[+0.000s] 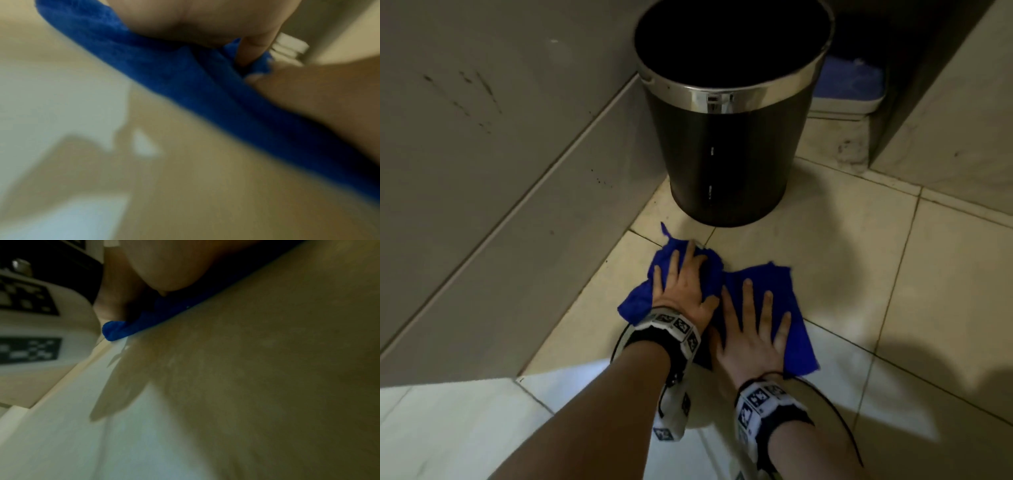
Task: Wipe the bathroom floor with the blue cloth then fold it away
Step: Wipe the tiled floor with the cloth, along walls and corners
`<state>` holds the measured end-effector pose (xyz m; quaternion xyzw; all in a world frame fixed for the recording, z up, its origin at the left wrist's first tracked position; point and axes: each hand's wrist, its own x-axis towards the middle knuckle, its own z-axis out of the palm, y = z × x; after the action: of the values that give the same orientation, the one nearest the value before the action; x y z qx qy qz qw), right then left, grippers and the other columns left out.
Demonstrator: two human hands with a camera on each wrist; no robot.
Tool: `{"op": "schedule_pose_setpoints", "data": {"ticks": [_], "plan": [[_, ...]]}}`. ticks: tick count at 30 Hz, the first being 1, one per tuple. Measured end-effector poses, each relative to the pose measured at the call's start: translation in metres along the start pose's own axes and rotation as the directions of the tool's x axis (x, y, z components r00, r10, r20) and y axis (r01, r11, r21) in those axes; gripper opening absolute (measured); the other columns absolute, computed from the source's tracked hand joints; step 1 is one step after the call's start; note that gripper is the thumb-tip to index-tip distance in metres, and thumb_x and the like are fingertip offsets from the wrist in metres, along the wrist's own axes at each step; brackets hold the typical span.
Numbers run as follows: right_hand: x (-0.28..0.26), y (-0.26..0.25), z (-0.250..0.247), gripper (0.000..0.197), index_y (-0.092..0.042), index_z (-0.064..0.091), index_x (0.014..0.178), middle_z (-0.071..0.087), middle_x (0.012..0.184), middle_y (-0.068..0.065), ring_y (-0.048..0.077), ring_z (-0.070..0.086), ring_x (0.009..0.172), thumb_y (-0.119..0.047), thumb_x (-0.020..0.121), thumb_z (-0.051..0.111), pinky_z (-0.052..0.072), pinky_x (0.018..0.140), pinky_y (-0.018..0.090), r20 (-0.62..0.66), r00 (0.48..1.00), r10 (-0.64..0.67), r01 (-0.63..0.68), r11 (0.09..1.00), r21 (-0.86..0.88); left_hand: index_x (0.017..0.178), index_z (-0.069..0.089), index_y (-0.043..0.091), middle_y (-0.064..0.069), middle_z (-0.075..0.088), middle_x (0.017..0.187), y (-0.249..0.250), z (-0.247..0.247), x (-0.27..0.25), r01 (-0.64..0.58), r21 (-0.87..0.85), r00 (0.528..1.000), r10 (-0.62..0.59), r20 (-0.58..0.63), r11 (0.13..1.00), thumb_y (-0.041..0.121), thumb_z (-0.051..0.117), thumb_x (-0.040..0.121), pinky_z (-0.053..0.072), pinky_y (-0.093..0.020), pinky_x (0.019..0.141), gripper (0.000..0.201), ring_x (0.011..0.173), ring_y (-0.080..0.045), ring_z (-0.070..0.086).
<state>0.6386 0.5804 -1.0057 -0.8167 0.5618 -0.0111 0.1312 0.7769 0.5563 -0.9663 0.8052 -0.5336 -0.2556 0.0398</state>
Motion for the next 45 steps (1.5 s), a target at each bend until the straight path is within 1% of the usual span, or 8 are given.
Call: {"op": "schedule_pose_setpoints", "data": {"ticks": [7, 13, 20, 23, 28, 33, 39, 45], "plan": [[-0.058, 0.05, -0.004, 0.075, -0.031, 0.032, 0.147, 0.03, 0.158, 0.004, 0.036, 0.026, 0.143, -0.056, 0.076, 0.037, 0.009, 0.113, 0.059, -0.031, 0.997, 0.066, -0.065, 0.998, 0.012, 0.152, -0.016, 0.034, 0.006, -0.033, 0.156, 0.037, 0.047, -0.059, -0.038, 0.212, 0.998, 0.025, 0.065, 0.976, 0.062, 0.014, 0.086, -0.024, -0.049, 0.111, 0.078, 0.145, -0.021, -0.026], [-0.09, 0.092, -0.006, 0.079, -0.035, 0.025, 0.15, 0.023, 0.16, 0.002, 0.027, -0.008, 0.15, -0.059, 0.076, 0.037, 0.0, 0.114, 0.053, -0.036, 0.99, 0.139, -0.14, 0.99, -0.008, 0.151, -0.022, 0.03, 0.0, -0.034, 0.156, 0.074, 0.07, -0.089, -0.062, 0.261, 0.99, 0.027, 0.136, 0.963, 0.064, -0.009, 0.071, -0.021, -0.051, 0.111, 0.088, 0.145, -0.026, -0.025], [-0.089, 0.078, -0.003, 0.066, -0.027, 0.034, 0.149, 0.027, 0.158, 0.009, 0.036, 0.005, 0.149, -0.059, 0.092, 0.021, -0.001, 0.114, 0.06, -0.079, 0.981, 0.18, -0.181, 0.984, -0.001, 0.15, -0.018, 0.041, 0.01, -0.035, 0.154, 0.052, 0.063, -0.086, -0.098, 0.187, 0.991, 0.077, 0.113, 0.978, 0.054, 0.018, 0.1, -0.017, -0.049, 0.114, 0.063, 0.146, -0.017, -0.023], [-0.082, 0.051, 0.0, 0.07, -0.025, 0.04, 0.147, 0.028, 0.158, 0.014, 0.044, 0.02, 0.143, -0.057, 0.086, 0.028, 0.005, 0.111, 0.067, -0.048, 0.978, 0.201, -0.2, 0.98, 0.019, 0.15, -0.018, 0.042, 0.012, -0.035, 0.154, 0.03, 0.058, -0.088, -0.014, 0.165, 0.998, 0.002, 0.068, 0.986, 0.051, 0.016, 0.101, -0.015, -0.049, 0.116, 0.06, 0.145, -0.016, -0.025], [-0.072, -0.003, 0.012, 0.072, -0.024, 0.038, 0.148, 0.026, 0.158, 0.017, 0.049, 0.019, 0.143, -0.055, 0.084, 0.034, 0.002, 0.111, 0.07, -0.042, 0.999, 0.023, -0.021, 0.998, 0.052, 0.146, -0.022, 0.046, 0.017, -0.04, 0.148, -0.037, 0.034, -0.081, 0.061, 0.188, 0.996, -0.071, 0.047, 0.98, 0.053, 0.015, 0.1, -0.016, -0.046, 0.116, 0.059, 0.144, -0.013, -0.026], [-0.06, -0.052, 0.015, 0.076, -0.023, 0.035, 0.151, 0.021, 0.16, 0.018, 0.049, 0.014, 0.144, -0.055, 0.083, 0.032, 0.004, 0.11, 0.072, -0.024, 1.0, 0.011, -0.009, 0.998, 0.07, 0.144, -0.022, 0.049, 0.017, -0.037, 0.15, -0.086, 0.02, -0.073, 0.089, 0.185, 0.996, -0.087, -0.018, 0.979, 0.06, 0.011, 0.094, -0.013, -0.044, 0.117, 0.061, 0.142, -0.008, -0.026], [-0.029, -0.087, 0.02, 0.078, -0.026, 0.033, 0.152, 0.016, 0.161, 0.017, 0.049, 0.011, 0.145, -0.056, 0.08, 0.031, 0.0, 0.11, 0.072, 0.006, 1.0, 0.002, -0.003, 0.997, 0.083, 0.152, -0.007, 0.04, 0.003, -0.02, 0.161, -0.11, -0.001, -0.044, 0.207, 0.139, 0.97, -0.186, -0.154, 0.968, 0.054, 0.033, 0.096, -0.004, -0.041, 0.12, 0.07, 0.149, -0.02, -0.01], [-0.014, -0.094, 0.019, 0.078, -0.025, 0.031, 0.152, 0.015, 0.161, 0.018, 0.049, 0.01, 0.146, -0.055, 0.08, 0.031, 0.004, 0.109, 0.074, 0.042, 0.998, -0.039, 0.036, 0.996, 0.079, 0.153, -0.003, 0.037, 0.0, -0.013, 0.162, -0.111, -0.008, -0.035, 0.198, 0.128, 0.963, -0.168, -0.208, 0.972, 0.053, 0.034, 0.096, 0.0, -0.042, 0.12, 0.07, 0.149, -0.024, -0.004]]}}
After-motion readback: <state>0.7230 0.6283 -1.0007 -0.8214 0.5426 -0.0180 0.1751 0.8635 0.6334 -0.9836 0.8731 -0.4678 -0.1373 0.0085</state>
